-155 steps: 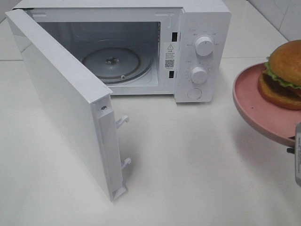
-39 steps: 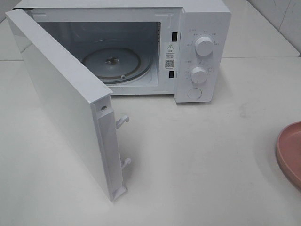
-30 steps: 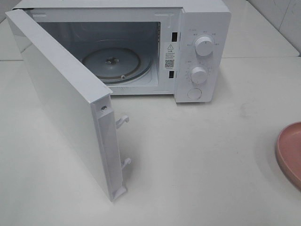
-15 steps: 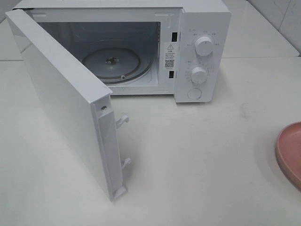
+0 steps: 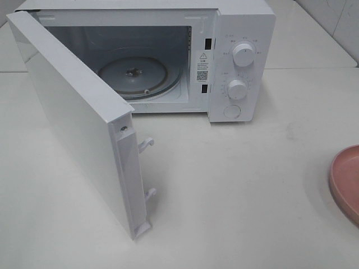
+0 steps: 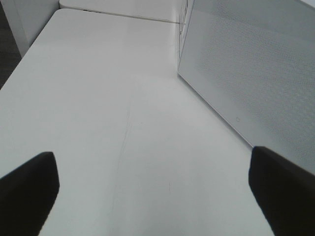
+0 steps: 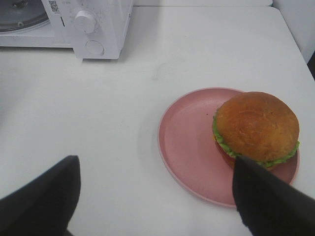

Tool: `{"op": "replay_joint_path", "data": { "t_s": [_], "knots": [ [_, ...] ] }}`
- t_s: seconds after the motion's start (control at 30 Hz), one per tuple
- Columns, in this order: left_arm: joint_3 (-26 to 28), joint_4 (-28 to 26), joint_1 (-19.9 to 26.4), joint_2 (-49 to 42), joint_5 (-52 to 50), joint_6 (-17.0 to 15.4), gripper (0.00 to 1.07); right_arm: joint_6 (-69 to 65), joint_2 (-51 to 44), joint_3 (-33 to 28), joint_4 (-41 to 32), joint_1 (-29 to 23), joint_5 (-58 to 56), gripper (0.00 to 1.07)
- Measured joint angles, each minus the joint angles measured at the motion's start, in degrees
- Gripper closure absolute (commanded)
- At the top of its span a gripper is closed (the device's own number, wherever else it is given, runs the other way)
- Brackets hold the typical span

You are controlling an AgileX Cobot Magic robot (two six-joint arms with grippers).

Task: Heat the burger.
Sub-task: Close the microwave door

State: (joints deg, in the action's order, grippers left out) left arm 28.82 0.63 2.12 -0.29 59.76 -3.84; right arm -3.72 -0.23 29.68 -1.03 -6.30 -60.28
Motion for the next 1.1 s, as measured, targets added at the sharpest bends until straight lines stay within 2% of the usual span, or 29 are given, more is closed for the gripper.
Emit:
{"op": "replay_joint_path", "data": {
  "t_s": [0.97,1.07,1.1],
  "knots": [
    [0.29,0.00,0.00,0.00,-0.46,0.00,0.06,0.00,0.00,0.00,0.00,0.00,0.06,0.31],
    [1.43,0.00,0.00,1.38,-2.01,0.00,0.12,0.00,0.00,0.00,0.00,0.00,0.06,0.31],
    [1.66,0.11,0.00,2.35,-3.15,0.00,0.20,0.00,0.00,0.00,0.00,0.00,0.06,0.31]
  ]
}}
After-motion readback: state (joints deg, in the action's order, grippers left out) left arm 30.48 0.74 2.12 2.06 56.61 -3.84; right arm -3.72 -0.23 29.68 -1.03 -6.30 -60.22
